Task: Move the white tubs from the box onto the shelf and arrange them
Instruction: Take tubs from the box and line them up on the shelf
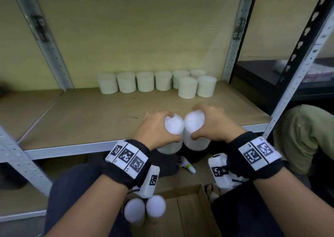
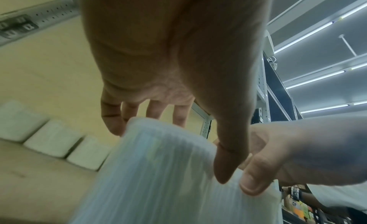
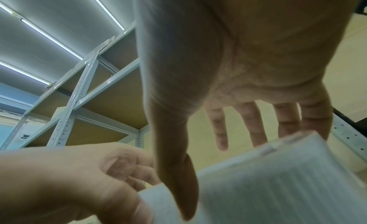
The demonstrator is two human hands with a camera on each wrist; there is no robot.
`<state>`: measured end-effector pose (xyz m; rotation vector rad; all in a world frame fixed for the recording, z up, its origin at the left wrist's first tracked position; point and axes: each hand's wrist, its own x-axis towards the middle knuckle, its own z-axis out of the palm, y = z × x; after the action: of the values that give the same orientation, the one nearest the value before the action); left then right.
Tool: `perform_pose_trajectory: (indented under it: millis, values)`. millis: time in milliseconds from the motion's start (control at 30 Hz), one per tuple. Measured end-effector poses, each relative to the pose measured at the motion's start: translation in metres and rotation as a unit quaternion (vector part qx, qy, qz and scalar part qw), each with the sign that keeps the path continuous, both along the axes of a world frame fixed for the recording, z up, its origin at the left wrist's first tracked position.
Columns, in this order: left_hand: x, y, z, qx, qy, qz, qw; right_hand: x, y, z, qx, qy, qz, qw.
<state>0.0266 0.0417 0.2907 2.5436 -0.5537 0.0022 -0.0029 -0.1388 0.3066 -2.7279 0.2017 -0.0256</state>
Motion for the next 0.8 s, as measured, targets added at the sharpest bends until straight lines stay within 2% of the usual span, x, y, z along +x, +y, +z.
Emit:
perform_pose_trajectory:
  millis: [233, 333, 533, 800]
  values:
    - [0.026, 0.014, 0.008, -0.038, -0.027, 0.061, 0.997, 0.029, 0.021, 0.001, 0.048, -0.071, 0.005, 0.996]
    - [0.041, 0.020, 0.003, -0.053, -0.013, 0.082, 0.995, 0.046, 0.028, -0.009, 0.036, -0.059, 0.014, 0.998]
    - [0.055, 0.024, -0.011, -0.031, 0.006, 0.083, 0.996, 0.074, 0.028, -0.029, 0.033, -0.055, 0.021, 0.998]
    - [0.063, 0.025, -0.014, -0.023, 0.006, 0.074, 0.997, 0.083, 0.024, -0.034, 0.020, -0.059, 0.042, 0.997]
